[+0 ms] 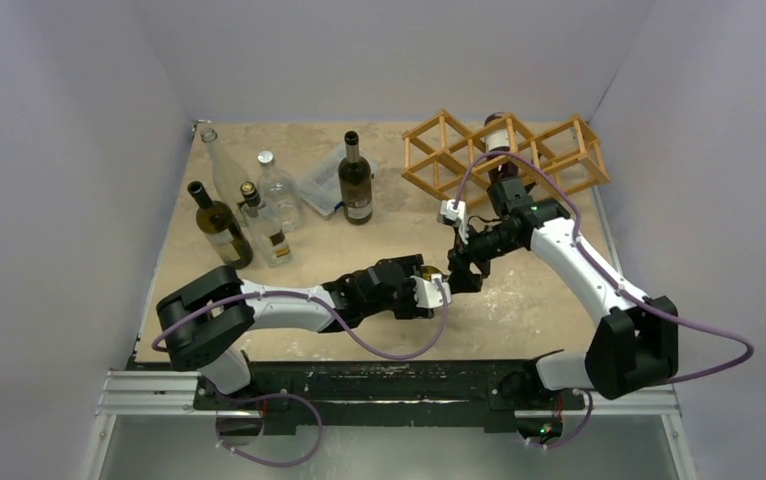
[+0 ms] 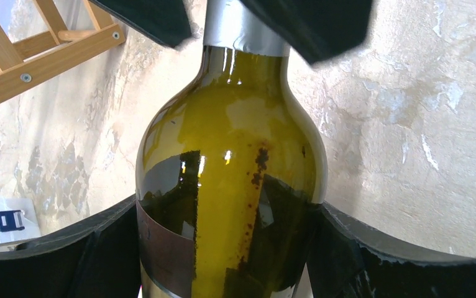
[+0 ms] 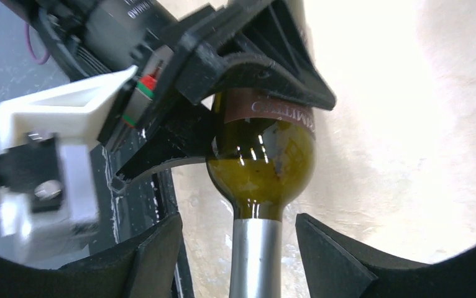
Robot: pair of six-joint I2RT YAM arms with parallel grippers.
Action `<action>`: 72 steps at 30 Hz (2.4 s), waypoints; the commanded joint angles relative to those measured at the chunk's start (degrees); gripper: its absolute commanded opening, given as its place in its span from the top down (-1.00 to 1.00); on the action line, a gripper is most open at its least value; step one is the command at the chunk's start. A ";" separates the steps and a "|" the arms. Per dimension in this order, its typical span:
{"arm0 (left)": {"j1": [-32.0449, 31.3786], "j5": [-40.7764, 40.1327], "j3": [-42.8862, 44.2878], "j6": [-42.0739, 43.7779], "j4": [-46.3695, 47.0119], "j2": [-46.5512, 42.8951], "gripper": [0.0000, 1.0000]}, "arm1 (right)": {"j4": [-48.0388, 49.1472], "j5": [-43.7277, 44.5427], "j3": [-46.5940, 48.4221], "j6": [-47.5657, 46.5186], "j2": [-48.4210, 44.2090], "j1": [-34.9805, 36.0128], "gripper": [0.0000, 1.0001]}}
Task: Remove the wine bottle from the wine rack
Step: Pick up the wine bottle from the wine rack.
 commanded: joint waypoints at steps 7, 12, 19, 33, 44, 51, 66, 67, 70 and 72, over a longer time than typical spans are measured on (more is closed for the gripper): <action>-0.14 2.05 -2.78 -5.46 5.64 -8.14 1.00 | -6.59 -3.99 10.33 -4.38 -7.46 -2.79 -0.46; -0.14 4.51 -4.39 -9.41 6.31 -10.70 1.00 | -8.98 -6.24 12.76 -9.44 -11.03 -3.17 -0.46; -0.14 7.52 -6.42 -13.95 8.97 -13.47 1.00 | -8.55 -9.32 18.01 -18.10 -16.46 -3.18 -0.82; -0.15 9.99 -14.72 -26.28 26.11 -15.09 1.00 | -20.98 -16.08 13.66 -35.52 -16.59 -3.17 -0.98; -0.14 9.57 -15.83 -27.03 28.58 -15.18 1.00 | -21.22 -13.10 11.76 -35.46 -12.19 -3.19 -0.97; -0.14 9.17 -16.12 -26.80 28.34 -16.18 1.00 | -21.59 -16.24 12.35 -35.16 -9.85 -3.10 -0.92; -0.14 9.04 -16.41 -27.50 30.06 -16.24 1.00 | -16.28 -15.43 10.68 -28.81 -9.96 -2.99 -0.24; -0.19 8.96 -16.38 -27.50 30.15 -16.22 1.00 | -16.31 -15.80 10.68 -28.87 -10.05 -2.99 -0.19; -0.14 8.74 -16.56 -27.50 30.48 -16.08 1.00 | -16.27 -16.26 10.55 -29.15 -10.27 -3.01 0.04; -0.15 8.52 -16.67 -29.00 30.98 -16.05 1.00 | -16.18 -16.17 10.44 -29.26 -10.40 -2.92 0.25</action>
